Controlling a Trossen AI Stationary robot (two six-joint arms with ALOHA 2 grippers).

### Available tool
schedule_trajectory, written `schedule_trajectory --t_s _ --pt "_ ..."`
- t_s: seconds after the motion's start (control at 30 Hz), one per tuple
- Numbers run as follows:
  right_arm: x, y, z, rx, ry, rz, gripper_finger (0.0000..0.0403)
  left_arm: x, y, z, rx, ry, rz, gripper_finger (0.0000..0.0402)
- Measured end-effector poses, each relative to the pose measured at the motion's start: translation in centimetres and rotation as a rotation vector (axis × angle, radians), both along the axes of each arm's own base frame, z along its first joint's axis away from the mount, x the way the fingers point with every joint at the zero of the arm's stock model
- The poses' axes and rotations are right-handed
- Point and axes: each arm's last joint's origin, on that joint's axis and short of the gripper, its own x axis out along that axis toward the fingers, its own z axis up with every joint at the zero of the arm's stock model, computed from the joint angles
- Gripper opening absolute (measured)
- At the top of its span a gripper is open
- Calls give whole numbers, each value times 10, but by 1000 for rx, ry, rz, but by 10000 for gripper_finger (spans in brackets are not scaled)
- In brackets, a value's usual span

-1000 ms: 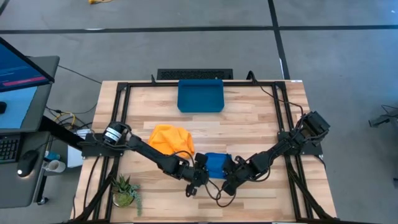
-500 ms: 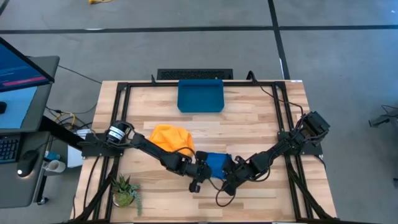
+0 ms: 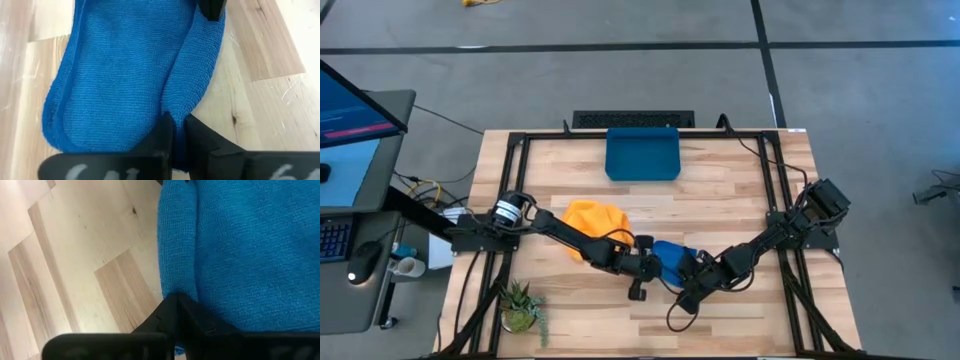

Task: Roll microfiber towels into tight, uniform cylinder then place into a basket
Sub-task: Roll the blue microfiber towel

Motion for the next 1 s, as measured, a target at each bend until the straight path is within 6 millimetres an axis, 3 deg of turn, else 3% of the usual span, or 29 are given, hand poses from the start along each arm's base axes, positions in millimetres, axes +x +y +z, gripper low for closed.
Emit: schedule_trajectory --t_s 0.2,0.4,0.6,0.8,1.0 --pt "-4 0 7 -24 -14 24 51 0 0 0 -44 10 -2 28" --pt "-10 0 28 -26 -61 53 52 0 -2 0 -59 14 -13 20" --pt "-24 3 44 -88 -70 184 52 -1 -2 0 -67 14 -4 24" --pt "-42 35 48 -167 -166 425 51 0 -1 0 -118 21 29 22" --pt "-52 69 32 -307 -287 599 51 1 3 0 -167 33 45 24"
